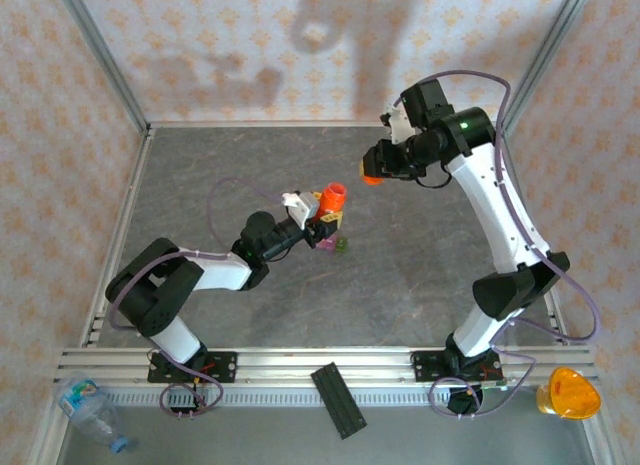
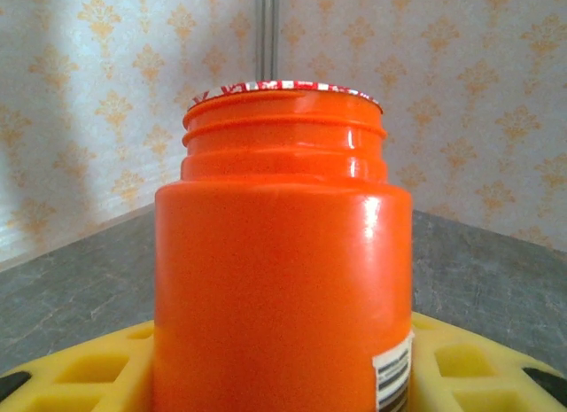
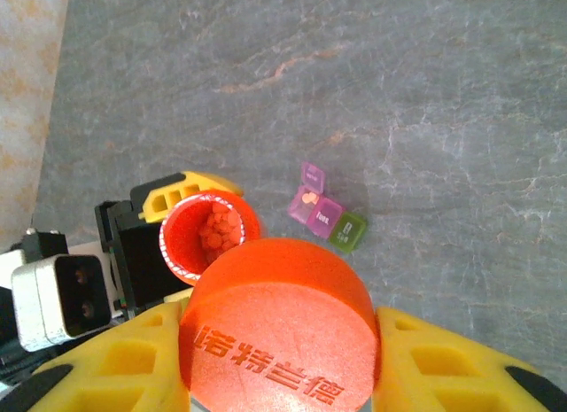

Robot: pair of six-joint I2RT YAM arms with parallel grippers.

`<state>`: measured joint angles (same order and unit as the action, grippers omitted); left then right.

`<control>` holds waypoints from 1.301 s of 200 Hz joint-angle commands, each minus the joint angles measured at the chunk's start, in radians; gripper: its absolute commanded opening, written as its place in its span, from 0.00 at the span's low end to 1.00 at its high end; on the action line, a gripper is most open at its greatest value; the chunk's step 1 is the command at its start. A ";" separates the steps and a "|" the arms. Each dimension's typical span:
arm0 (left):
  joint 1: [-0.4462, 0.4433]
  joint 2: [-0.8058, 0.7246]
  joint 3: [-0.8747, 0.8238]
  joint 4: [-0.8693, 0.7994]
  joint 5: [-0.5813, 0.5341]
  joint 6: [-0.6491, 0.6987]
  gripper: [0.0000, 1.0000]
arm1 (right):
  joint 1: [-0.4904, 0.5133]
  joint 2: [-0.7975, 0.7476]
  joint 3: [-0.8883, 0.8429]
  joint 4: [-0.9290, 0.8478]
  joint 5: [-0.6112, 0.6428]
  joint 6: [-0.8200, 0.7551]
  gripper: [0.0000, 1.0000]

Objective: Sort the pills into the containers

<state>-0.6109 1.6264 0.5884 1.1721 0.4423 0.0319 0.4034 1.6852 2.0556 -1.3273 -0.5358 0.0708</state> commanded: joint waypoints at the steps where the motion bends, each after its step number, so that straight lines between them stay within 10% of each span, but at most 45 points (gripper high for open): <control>1: -0.015 0.017 0.043 0.063 0.031 0.034 0.00 | 0.005 0.024 0.052 -0.082 -0.044 -0.070 0.40; 260: -0.044 -0.050 0.045 0.000 0.093 0.110 0.00 | 0.075 0.124 -0.028 -0.088 -0.098 -0.158 0.38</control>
<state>-0.6418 1.6356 0.6144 1.1385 0.5106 0.1078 0.4751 1.7981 2.0480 -1.4128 -0.6403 -0.0589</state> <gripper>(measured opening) 0.507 0.414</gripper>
